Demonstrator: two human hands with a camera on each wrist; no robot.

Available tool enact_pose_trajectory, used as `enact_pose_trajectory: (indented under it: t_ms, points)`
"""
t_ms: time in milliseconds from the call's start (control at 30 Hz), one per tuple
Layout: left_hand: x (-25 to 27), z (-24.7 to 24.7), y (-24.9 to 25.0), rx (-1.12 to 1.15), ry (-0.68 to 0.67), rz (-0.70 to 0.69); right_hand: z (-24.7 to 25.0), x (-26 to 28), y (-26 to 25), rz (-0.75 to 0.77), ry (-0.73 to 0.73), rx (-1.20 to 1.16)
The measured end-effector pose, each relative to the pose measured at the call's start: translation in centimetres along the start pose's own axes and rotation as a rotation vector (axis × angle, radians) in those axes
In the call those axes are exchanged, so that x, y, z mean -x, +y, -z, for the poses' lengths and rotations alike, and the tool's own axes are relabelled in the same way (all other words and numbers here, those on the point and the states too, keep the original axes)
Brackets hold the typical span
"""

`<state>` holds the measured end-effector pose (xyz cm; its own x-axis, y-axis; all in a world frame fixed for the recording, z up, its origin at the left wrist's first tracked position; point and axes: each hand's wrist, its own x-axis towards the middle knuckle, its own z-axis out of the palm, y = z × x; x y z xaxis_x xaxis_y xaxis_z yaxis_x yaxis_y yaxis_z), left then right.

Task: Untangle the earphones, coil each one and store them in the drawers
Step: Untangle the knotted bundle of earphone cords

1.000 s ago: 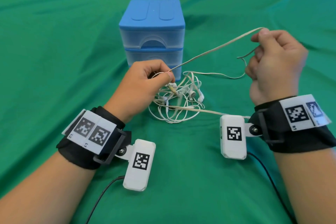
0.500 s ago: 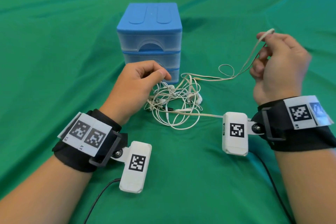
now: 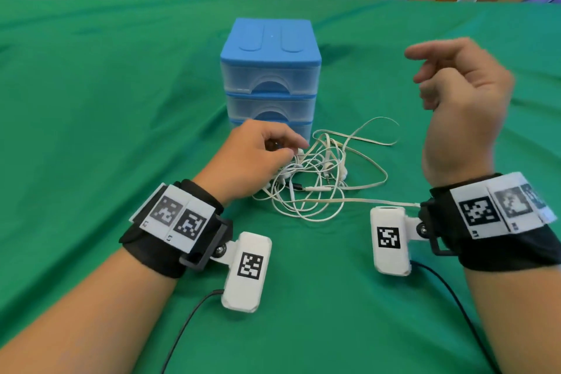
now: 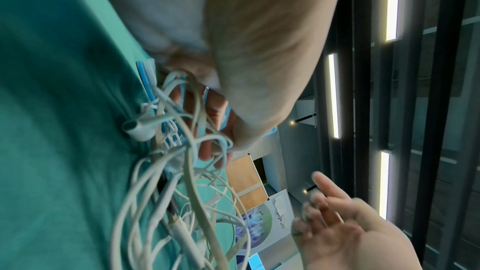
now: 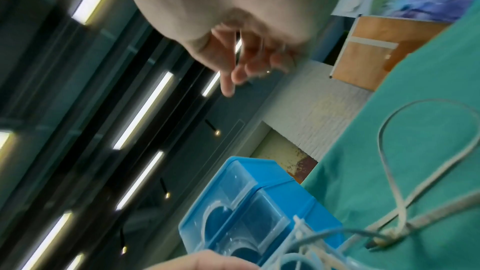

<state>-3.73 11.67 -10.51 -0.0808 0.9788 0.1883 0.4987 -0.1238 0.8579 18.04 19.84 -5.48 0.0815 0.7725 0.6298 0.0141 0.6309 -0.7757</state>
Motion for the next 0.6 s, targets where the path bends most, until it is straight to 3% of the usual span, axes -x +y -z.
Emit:
enact_pose_trajectory:
  t_ms: [167, 233, 367, 600]
  points:
    - [0.0, -0.1, -0.1, -0.019, -0.081, -0.019, -2.2, 0.0, -0.7, -0.041, -0.733, 0.559]
    - [0.1, -0.1, -0.2, -0.033, -0.092, -0.016, -3.0, 0.0, -0.2, -0.067, -0.888, 0.762]
    - [0.0, 0.0, -0.1, -0.076, -0.088, -0.015, -4.3, -0.2, 0.7, -0.16, -0.992, 1.002]
    - [0.2, 0.0, 0.0, -0.108, -0.089, -0.007, -4.5, -0.4, 1.1, -0.254, -0.964, 1.013]
